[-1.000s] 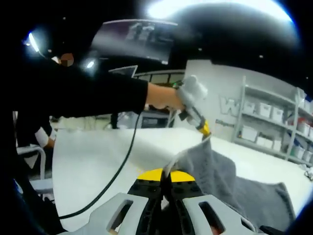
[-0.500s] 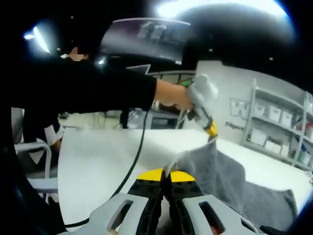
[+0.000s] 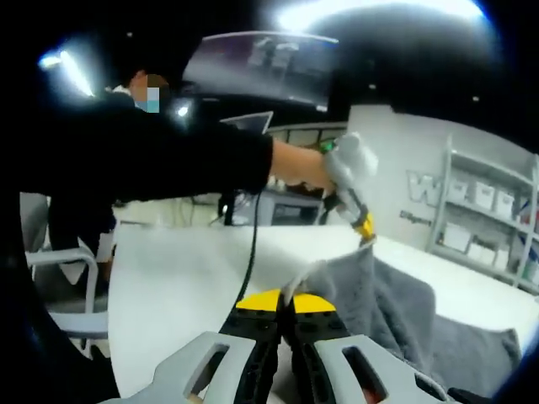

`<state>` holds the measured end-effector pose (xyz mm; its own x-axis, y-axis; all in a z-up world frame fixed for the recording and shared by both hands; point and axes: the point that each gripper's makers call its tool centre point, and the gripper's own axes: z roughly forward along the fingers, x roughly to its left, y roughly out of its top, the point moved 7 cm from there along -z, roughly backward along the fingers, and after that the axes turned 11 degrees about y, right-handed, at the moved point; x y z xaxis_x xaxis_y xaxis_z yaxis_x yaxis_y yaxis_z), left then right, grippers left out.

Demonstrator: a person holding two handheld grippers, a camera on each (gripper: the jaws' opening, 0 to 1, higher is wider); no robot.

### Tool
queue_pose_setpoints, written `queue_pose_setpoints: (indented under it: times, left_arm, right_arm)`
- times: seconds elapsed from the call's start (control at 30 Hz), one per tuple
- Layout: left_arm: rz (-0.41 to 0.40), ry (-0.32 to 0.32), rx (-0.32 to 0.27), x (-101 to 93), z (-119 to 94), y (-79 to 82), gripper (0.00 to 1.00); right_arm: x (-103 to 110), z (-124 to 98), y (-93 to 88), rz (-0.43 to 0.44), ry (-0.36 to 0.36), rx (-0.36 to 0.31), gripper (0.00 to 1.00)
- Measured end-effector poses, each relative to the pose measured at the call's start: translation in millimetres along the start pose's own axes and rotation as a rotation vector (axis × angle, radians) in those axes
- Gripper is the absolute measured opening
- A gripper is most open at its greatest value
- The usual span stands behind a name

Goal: Open the folded towel by lifting each exposed corner and separating the folded layers until the towel lies flat within the target outline without major curled edges

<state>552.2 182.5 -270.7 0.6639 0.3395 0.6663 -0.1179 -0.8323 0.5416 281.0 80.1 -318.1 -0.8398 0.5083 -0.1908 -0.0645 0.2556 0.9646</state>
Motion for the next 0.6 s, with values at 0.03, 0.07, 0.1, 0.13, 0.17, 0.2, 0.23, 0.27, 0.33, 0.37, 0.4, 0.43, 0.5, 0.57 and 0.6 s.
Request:
queue_pose_setpoints:
  times: [0.03, 0.07, 0.1, 0.13, 0.17, 0.2, 0.23, 0.27, 0.33, 0.37, 0.4, 0.43, 0.5, 0.57, 0.6]
  left_arm:
    - [0.001, -0.001, 0.001, -0.5, -1, -0.8, 0.01]
    - [0.001, -0.003, 0.003, -1.4, -2, -2.0, 0.01]
    - [0.001, -0.005, 0.005, -2.1, -3, -3.1, 0.01]
    - [0.002, -0.007, 0.009, -3.3, -4, -4.6, 0.01]
    - [0.010, -0.008, 0.016, -4.6, -5, -6.7, 0.01]
    - [0.019, -0.008, 0.024, -5.5, -5, -8.9, 0.01]
    - [0.024, -0.010, 0.032, -6.1, -6, -11.1, 0.01]
    - [0.027, -0.011, 0.035, -6.3, -7, -12.4, 0.01]
    - [0.031, -0.012, 0.044, -5.8, -10, -16.6, 0.01]
    - [0.032, -0.011, 0.046, -5.5, -11, -17.6, 0.01]
    - [0.031, -0.010, 0.051, -4.2, -12, -19.5, 0.01]
    - [0.031, -0.010, 0.054, -4.1, -13, -20.5, 0.01]
    - [0.038, -0.012, 0.068, -4.2, -15, -24.2, 0.01]
    - [0.039, -0.014, 0.077, -3.5, -17, -26.9, 0.01]
    - [0.034, -0.014, 0.080, -3.3, -18, -28.1, 0.01]
  right_arm:
    - [0, 1, 0.3, -0.002, 0.001, 0.001, 0.00]
    - [0, 2, 0.8, -0.004, 0.003, 0.001, 0.00]
    - [0, 4, 1.7, -0.009, 0.005, 0.002, 0.00]
    - [-1, 5, 1.9, -0.013, 0.006, 0.003, 0.00]
    - [-1, 7, 2.1, -0.014, 0.007, 0.005, 0.00]
    - [-2, 8, 2.9, -0.008, 0.018, 0.005, 0.00]
    - [-2, 10, 3.7, -0.002, 0.024, 0.005, 0.00]
    - [-2, 11, 4.3, -0.005, 0.026, 0.005, 0.00]
    - [-2, 13, 5.6, -0.017, 0.028, 0.010, 0.00]
    - [-2, 14, 6.0, -0.018, 0.030, 0.011, 0.00]
    - [-1, 15, 6.8, -0.019, 0.035, 0.010, 0.00]
    - [-1, 16, 7.7, -0.022, 0.038, 0.010, 0.00]
    - [1, 19, 10.1, -0.028, 0.048, 0.011, 0.00]
    - [4, 21, 12.5, -0.035, 0.056, 0.010, 0.00]
    - [6, 22, 13.7, -0.038, 0.061, 0.010, 0.00]
